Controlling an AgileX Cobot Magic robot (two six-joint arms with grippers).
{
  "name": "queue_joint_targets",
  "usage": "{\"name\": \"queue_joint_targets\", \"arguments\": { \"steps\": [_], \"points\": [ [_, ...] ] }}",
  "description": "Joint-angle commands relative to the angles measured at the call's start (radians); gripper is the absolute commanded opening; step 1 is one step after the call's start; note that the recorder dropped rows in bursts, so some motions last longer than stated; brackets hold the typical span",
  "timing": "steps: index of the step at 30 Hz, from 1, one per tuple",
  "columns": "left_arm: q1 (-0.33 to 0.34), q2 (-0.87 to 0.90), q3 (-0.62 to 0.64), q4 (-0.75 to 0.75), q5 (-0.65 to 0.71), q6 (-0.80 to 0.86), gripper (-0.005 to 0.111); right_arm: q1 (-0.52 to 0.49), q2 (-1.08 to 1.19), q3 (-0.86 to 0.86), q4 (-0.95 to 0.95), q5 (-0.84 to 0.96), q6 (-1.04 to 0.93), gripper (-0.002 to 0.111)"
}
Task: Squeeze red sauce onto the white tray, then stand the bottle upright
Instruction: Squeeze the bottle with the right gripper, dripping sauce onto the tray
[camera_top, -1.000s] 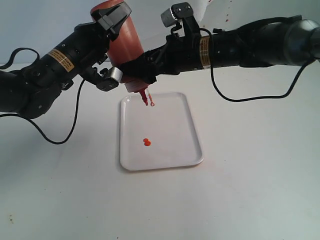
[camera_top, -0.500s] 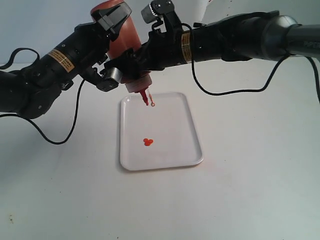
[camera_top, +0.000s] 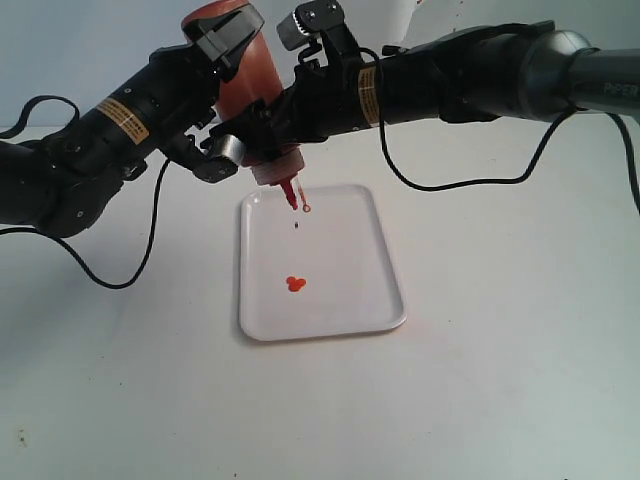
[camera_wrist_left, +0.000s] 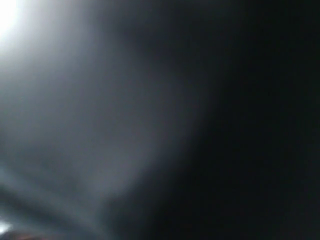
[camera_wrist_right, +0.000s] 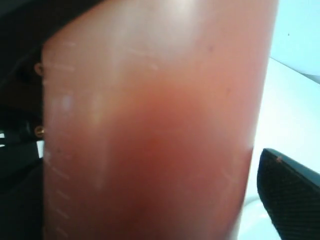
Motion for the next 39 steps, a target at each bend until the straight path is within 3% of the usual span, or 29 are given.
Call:
{"name": "queue_joint_targets", "arguments": {
  "steps": [1,3,6,11,13,39],
  "points": [
    [-0.006,-0.014,-0.012,-0.025,-0.051,-0.016,0.0,0.003,0.002,-0.007,-0.004,0.005,0.002,0.089],
    [-0.006,-0.014,-0.012,-0.025,-0.051,-0.016,0.0,0.003,0.002,-0.007,-0.004,0.005,0.002,0.086],
    [-0.006,-0.014,-0.012,-0.025,-0.051,-0.016,0.0,0.003,0.002,-0.007,-0.004,0.01,0.002,0.071],
    [-0.006,-0.014,-0.012,-0.025,-0.051,-0.016,0.0,0.003,0.002,-0.007,-0.004,0.023,0.002,0.016],
    [-0.006,-0.014,-0.012,-0.025,-0.051,-0.016,0.0,0.003,0.002,-0.007,-0.004,0.023,0.005,0.0],
    [-0.006,-0.014,-0.012,-0.025,-0.051,-0.016,0.0,0.003,0.002,-0.007,-0.001,0.021,0.005,0.001]
  ]
}}
